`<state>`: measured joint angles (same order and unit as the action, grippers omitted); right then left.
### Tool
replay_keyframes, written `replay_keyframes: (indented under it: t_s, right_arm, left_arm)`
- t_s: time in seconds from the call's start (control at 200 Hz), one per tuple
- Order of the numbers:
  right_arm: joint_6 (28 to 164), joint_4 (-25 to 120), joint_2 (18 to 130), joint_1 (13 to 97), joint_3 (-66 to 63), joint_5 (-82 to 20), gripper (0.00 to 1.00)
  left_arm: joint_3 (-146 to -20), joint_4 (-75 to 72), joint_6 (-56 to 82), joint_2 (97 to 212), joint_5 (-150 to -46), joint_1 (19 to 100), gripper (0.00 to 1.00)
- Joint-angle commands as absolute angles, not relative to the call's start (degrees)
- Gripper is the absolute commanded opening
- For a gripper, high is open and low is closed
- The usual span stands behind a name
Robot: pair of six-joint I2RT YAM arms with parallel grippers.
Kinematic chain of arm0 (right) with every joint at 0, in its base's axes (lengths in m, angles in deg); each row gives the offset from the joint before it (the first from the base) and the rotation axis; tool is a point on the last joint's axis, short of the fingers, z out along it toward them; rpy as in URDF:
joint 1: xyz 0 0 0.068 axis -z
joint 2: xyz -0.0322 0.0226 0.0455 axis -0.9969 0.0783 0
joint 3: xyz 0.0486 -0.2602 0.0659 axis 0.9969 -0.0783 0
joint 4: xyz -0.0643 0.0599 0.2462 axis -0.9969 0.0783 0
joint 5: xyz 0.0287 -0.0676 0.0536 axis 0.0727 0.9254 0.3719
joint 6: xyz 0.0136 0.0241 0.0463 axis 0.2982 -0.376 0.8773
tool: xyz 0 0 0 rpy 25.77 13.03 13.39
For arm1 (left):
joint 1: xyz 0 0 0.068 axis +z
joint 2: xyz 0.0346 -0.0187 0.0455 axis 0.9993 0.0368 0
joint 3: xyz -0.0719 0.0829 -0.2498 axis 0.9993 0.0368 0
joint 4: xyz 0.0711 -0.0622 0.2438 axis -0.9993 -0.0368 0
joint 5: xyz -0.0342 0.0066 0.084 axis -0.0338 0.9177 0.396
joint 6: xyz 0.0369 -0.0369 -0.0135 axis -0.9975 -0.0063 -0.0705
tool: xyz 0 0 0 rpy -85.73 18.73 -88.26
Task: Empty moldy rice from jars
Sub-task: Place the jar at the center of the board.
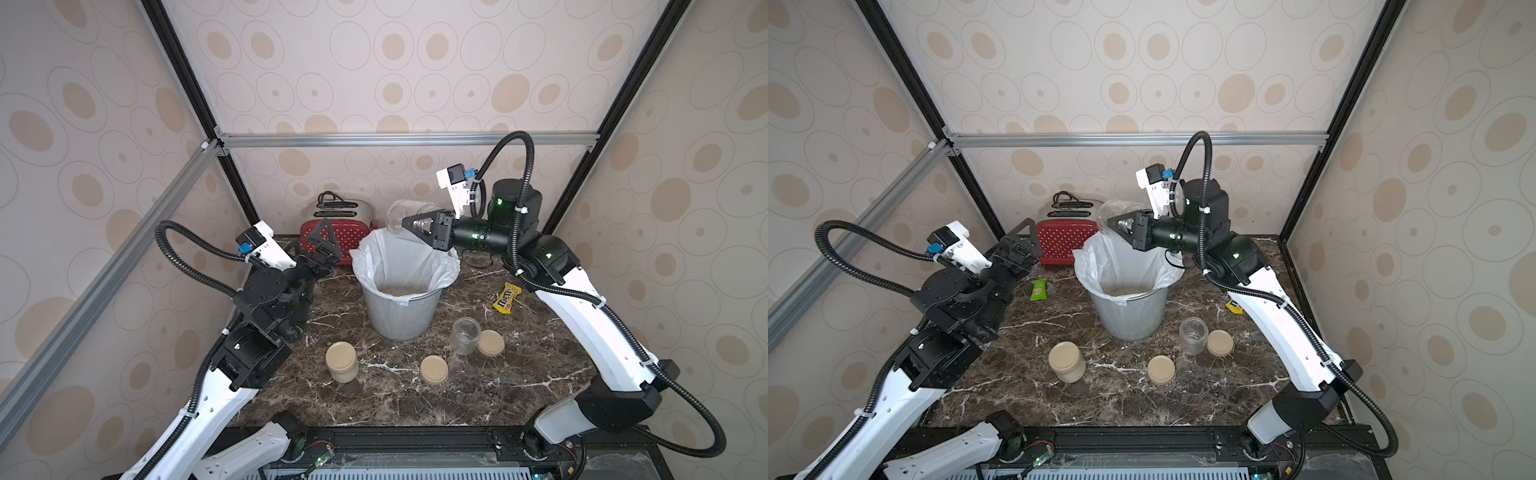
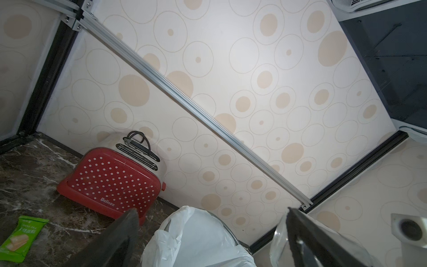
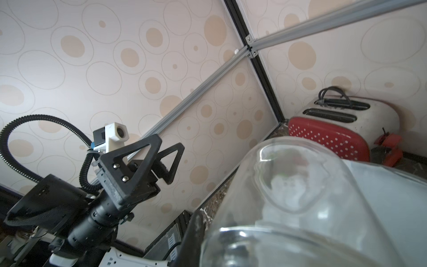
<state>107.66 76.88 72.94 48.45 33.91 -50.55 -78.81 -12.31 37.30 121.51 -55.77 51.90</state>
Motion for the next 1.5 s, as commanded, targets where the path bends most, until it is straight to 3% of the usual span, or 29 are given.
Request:
replay_keyframes:
  t_s: [0.0, 0.396, 0.796, 1.067, 1.497]
  right_arm:
    - [105.0, 90.1, 71.92, 48.27, 36.56, -54.99, 0.0]
    - [98.2, 104.01, 64.77, 43.92, 27.61, -52.7, 0.0]
    - [94.83, 102.71, 60.95, 34.37, 14.71, -42.74, 0.0]
    - [83.77, 108.64, 68.04, 25.28, 15.37, -38.61, 0.0]
    - [78.4, 118.11, 84.06, 18.68, 19.66, -30.45, 0.0]
  left_arm:
    - [-78.86, -14.73, 34.87, 120.68, -53.74, 52.21, 0.99]
    - [-77.26, -15.34, 35.79, 120.48, -54.06, 52.16, 0.99]
    - [-76.2, -15.55, 37.12, 120.41, -54.25, 52.17, 0.99]
    - [-75.18, -16.04, 37.61, 119.47, -54.07, 52.25, 0.99]
    - [-72.87, -17.02, 37.87, 116.72, -52.12, 52.18, 0.99]
